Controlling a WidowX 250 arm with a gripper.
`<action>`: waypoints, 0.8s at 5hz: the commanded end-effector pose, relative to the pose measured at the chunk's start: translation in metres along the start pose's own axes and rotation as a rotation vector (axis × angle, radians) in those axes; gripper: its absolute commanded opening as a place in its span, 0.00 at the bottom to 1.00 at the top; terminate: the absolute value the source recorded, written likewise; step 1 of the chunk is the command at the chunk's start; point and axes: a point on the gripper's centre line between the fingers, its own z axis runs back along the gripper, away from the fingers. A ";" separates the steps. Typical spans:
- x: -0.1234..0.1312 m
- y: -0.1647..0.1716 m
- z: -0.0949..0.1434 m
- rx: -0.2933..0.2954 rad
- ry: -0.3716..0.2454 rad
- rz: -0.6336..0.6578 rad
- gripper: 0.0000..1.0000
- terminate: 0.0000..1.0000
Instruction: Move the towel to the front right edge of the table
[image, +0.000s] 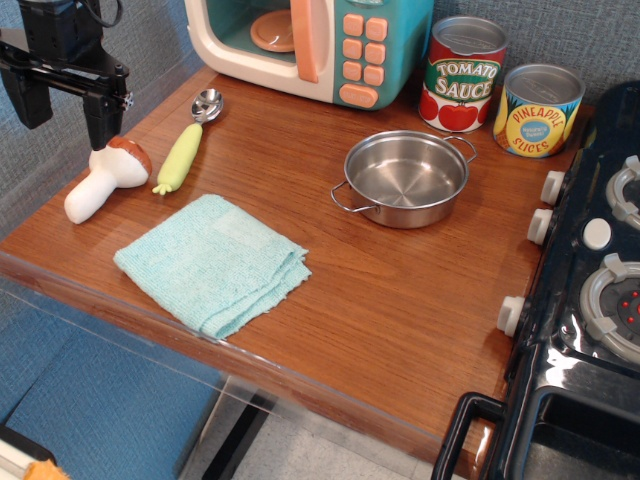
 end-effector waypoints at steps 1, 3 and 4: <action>0.000 0.000 0.000 0.000 0.000 0.000 1.00 0.00; -0.028 -0.028 0.015 -0.084 -0.065 -0.079 1.00 0.00; -0.049 -0.047 0.017 -0.137 -0.098 -0.150 1.00 0.00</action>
